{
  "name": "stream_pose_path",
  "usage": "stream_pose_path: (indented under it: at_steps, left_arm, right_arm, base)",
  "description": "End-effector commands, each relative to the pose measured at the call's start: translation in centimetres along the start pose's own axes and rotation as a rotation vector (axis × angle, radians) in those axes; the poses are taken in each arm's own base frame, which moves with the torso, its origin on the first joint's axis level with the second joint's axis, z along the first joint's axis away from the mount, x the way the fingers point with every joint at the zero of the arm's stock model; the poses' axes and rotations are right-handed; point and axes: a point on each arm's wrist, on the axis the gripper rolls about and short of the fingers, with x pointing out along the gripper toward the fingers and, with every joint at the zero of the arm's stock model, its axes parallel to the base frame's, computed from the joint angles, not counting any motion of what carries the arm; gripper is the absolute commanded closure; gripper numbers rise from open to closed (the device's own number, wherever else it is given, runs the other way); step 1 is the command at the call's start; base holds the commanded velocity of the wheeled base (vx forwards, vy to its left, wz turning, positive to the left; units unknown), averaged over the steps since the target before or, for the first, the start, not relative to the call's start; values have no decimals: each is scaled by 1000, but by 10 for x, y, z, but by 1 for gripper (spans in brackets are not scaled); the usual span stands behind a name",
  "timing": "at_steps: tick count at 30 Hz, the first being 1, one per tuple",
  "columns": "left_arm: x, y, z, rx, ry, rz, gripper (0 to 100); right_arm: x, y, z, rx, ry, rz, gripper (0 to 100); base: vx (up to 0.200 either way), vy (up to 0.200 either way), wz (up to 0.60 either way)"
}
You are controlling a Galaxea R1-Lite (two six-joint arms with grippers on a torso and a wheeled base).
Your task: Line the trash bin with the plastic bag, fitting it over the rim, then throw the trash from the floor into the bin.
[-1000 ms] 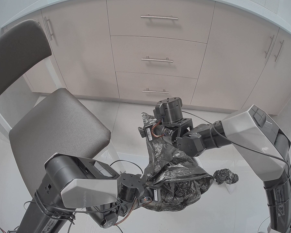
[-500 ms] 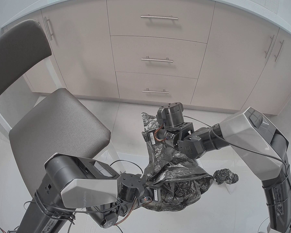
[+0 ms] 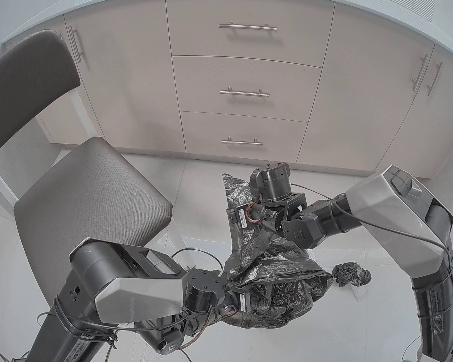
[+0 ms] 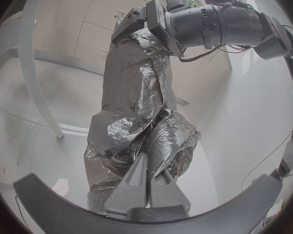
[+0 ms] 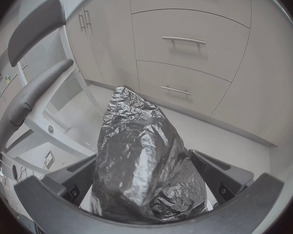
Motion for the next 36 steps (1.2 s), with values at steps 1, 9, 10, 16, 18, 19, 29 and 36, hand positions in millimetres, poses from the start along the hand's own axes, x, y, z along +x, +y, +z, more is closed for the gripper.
stream_pose_path:
  at_steps: [1,9,10,16,18,19,29,36]
  left_arm:
    - [0,0,0,0,-1,0,100]
    - [1,0,1,-1,-5,1,100]
    - [1,0,1,0,-5,1,100]
    - [1,1,0,-1,-4,3,100]
    - [1,1,0,-1,-3,4,100]
    - [1,1,0,-1,-3,4,100]
    - [1,1,0,-1,-4,3,100]
    - [1,1,-1,-1,-3,4,100]
  right_arm:
    - [-12,-3,12,13,-24,2,0]
    - [-20,-3,9,12,-10,7,100]
    - [-20,-2,8,12,-13,8,100]
    - [-20,0,3,12,-27,11,100]
    - [-21,0,2,11,-24,11,100]
    - [-21,0,1,11,-21,11,100]
    - [-14,-7,-23,59,48,2,100]
    - [4,-22,-43,83,94,-9,100]
  base:
    - [0,0,0]
    - [0,0,0]
    - [0,0,0]
    - [0,0,0]
    - [0,0,0]
    - [0,0,0]
    - [0,0,0]
    - [0,0,0]
